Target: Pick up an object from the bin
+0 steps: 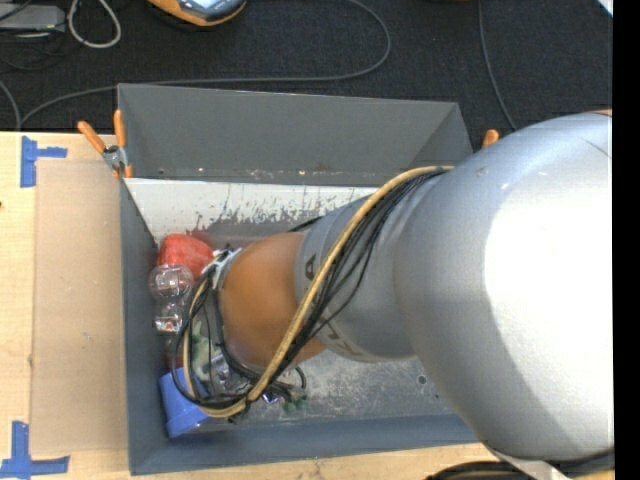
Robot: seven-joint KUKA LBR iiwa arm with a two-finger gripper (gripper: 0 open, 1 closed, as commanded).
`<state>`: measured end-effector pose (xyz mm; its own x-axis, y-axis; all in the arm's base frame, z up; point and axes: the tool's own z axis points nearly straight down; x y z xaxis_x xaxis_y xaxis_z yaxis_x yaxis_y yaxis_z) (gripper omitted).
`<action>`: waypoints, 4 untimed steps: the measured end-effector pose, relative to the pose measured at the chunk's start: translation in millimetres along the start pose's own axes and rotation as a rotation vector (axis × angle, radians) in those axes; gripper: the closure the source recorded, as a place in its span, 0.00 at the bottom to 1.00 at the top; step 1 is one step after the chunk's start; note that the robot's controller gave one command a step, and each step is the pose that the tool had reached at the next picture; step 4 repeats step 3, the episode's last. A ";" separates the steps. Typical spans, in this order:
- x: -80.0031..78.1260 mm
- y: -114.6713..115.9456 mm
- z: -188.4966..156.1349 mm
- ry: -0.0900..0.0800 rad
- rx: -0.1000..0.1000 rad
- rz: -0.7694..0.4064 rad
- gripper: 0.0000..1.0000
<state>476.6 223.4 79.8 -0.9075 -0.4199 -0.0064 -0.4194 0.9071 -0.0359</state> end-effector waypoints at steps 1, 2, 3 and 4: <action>-34.3 -8.7 -4.1 0.013 0.013 -0.317 1.00; -1.7 -7.8 9.1 0.007 0.005 -0.271 1.00; -56.8 -25.3 10.3 0.002 0.015 -0.263 1.00; -56.8 -25.3 10.3 0.002 0.015 -0.263 1.00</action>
Offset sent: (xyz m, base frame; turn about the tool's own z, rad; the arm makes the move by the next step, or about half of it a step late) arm 0.0019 -0.0026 -0.0098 -0.2797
